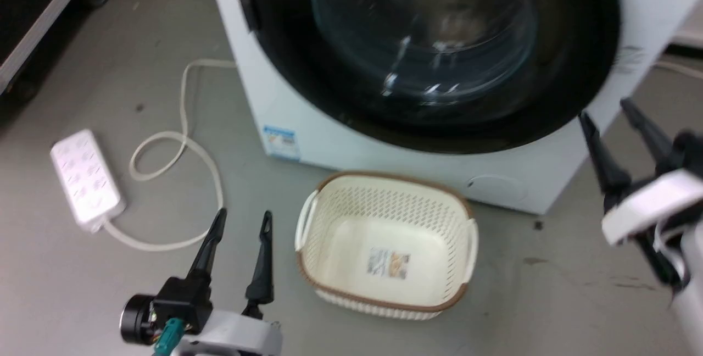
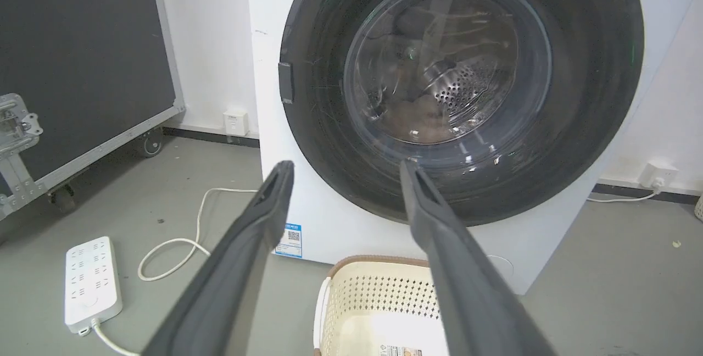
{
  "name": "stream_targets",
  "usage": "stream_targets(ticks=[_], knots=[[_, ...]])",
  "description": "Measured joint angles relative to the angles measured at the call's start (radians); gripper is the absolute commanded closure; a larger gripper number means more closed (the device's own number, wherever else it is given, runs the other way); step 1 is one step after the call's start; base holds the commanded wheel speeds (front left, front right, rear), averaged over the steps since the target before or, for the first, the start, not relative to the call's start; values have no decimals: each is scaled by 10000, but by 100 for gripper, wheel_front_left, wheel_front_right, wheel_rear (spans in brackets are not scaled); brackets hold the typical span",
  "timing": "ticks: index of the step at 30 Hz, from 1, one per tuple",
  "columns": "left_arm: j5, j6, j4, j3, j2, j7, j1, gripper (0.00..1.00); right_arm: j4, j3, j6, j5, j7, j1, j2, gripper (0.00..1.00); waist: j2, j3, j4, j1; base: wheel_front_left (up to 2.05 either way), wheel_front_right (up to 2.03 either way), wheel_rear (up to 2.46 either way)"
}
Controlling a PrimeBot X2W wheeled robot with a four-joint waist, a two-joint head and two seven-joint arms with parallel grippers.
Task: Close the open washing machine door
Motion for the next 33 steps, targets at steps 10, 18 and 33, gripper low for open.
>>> stream_targets(ticks=[10, 18, 33], knots=[[-92, -374, 545, 286, -4, 0, 511, 0, -3246, -2610, 0, -2685, -117, 3908, 2105, 0, 0, -1032, -1259, 1, 0, 0, 0], [-86, -512, 1175, 263, 13, 0, 638, 0, -4121, -3026, 0, -3670, -153, 5749, 3373, 0, 0, -1287, -1699, 3, 0, 0, 0], [12, -508, 1212, 267, 0, 88, 635, 100, -4126, -2874, 0, -3707, -67, 5963, 3528, 100, 0, -1313, -1628, 3, 0, 0, 0]])
